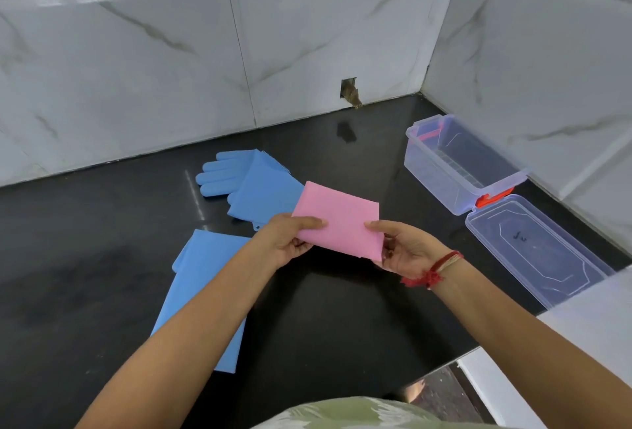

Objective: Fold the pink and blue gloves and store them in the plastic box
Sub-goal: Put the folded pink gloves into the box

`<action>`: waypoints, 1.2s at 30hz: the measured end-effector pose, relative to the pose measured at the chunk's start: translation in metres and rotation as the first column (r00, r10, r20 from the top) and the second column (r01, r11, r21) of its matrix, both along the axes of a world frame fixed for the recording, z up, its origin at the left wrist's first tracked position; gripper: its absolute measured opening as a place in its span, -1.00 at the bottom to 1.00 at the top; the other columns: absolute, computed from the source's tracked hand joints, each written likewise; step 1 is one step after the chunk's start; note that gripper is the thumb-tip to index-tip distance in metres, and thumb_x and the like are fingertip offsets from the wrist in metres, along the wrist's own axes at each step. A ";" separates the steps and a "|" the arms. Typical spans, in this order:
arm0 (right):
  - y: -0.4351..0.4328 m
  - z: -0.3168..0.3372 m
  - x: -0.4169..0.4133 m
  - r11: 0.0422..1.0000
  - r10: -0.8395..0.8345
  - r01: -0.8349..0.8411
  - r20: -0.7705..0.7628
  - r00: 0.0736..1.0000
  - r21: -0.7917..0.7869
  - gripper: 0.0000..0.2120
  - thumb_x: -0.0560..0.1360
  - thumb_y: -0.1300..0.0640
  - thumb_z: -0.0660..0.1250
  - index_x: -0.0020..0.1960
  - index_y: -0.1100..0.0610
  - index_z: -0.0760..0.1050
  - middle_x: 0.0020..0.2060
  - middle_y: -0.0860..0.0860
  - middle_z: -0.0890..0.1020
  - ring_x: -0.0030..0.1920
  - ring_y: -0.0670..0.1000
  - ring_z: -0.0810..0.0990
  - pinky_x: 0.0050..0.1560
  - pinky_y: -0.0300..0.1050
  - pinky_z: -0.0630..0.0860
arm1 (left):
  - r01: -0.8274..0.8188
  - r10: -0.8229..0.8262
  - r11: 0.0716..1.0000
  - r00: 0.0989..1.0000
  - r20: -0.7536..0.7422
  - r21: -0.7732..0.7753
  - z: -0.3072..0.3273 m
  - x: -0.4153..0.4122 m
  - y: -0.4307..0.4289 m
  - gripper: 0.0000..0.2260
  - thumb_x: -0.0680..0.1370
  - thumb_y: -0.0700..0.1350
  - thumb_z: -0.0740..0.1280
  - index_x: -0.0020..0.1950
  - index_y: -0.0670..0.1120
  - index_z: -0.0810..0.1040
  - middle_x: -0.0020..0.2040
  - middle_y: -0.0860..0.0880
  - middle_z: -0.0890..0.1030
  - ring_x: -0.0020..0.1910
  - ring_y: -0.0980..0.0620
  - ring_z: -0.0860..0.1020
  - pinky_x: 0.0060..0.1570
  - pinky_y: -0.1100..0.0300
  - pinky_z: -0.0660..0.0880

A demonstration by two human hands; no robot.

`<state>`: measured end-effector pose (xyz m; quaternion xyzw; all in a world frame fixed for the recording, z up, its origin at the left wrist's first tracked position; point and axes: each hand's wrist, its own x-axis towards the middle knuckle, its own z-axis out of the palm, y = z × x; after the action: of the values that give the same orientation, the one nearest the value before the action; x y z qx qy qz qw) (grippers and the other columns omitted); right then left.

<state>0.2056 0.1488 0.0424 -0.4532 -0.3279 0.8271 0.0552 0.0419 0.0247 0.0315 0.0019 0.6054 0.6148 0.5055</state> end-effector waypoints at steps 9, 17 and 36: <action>0.024 0.018 0.010 1.000 -0.006 0.003 -0.422 0.907 -0.008 -0.58 0.41 0.29 0.36 0.26 0.17 0.46 0.13 0.17 0.62 0.14 0.18 0.61 0.01 0.15 0.61 | 0.298 -0.280 0.940 0.952 -0.122 0.169 0.053 -0.013 0.054 -0.79 0.46 -0.28 0.37 0.08 -0.13 0.54 0.00 -0.10 0.64 0.03 -0.04 0.60 -0.03 0.08 0.61; 0.107 0.067 0.039 0.896 0.175 -0.004 -0.345 0.922 0.444 -0.40 0.33 0.33 0.36 0.35 0.17 0.33 0.17 0.16 0.55 0.19 0.15 0.55 0.09 0.05 0.59 | 0.564 -0.512 0.819 0.800 -0.313 0.103 0.112 -0.005 0.169 -0.81 0.49 -0.14 0.37 0.09 -0.11 0.54 -0.09 -0.05 0.69 -0.08 0.02 0.65 -0.13 0.13 0.63; 0.239 0.055 0.048 0.670 0.248 -0.436 0.372 0.894 0.600 -0.60 0.46 0.30 0.24 0.30 0.23 0.34 0.09 0.21 0.54 0.09 0.20 0.54 0.04 0.04 0.58 | 0.582 -0.840 0.484 0.100 -0.533 -0.653 0.080 0.028 0.327 -0.60 0.53 0.04 0.35 0.27 -0.16 0.45 0.14 -0.14 0.56 0.08 -0.13 0.55 0.10 -0.01 0.51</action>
<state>0.2536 0.3883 0.0971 -0.4363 -0.6865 0.5815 0.0135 0.0696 0.3521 0.1116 0.5089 0.7586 0.1153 0.3903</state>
